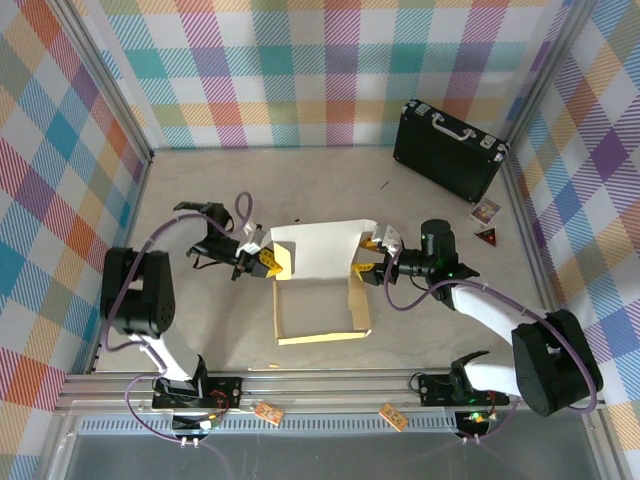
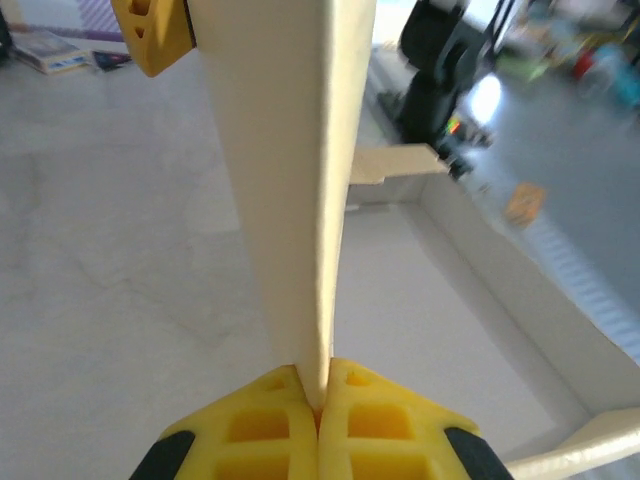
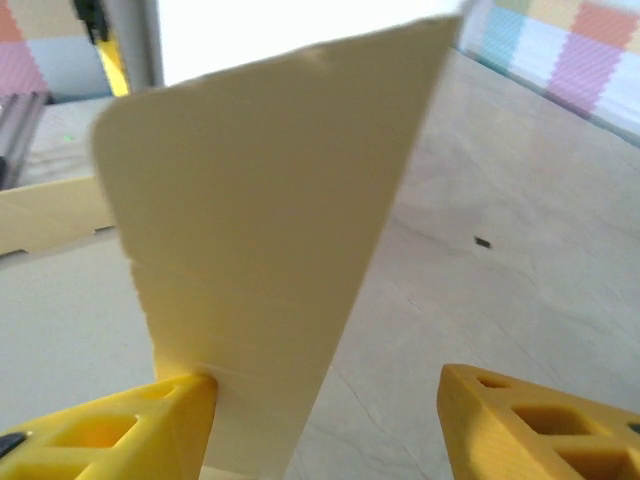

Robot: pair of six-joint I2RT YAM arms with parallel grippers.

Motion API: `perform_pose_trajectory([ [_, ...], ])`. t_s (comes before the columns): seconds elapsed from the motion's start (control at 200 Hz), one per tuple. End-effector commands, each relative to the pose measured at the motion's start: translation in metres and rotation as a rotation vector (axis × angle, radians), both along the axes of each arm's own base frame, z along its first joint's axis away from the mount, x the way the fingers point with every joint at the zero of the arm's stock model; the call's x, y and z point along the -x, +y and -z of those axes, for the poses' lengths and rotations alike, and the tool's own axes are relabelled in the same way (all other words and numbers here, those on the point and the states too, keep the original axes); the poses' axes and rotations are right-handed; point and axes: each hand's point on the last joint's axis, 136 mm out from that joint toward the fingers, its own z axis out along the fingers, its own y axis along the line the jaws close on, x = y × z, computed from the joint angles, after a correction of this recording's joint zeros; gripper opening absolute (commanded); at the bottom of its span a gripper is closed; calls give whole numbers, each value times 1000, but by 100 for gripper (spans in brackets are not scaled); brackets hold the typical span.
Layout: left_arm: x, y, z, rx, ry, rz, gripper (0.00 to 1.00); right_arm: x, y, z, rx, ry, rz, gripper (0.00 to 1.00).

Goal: Fold the paper box

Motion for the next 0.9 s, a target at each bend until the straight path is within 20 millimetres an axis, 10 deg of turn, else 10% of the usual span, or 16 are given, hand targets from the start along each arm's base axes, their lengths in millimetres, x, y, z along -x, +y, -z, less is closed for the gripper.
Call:
perform_pose_trajectory([
  [0.0, 5, -9, -47, 277, -169, 7, 0, 23, 21, -31, -90, -77, -197, 59],
  [0.39, 1, -9, -44, 287, -159, -19, 0, 20, 31, -35, -108, -60, -217, 43],
  [0.525, 1, -9, -44, 291, -162, -23, 0, 17, 35, -36, -111, -61, -217, 0],
  [0.895, -4, -5, -42, 295, -158, -49, 0, 0, 28, -40, -63, -174, -81, 0],
])
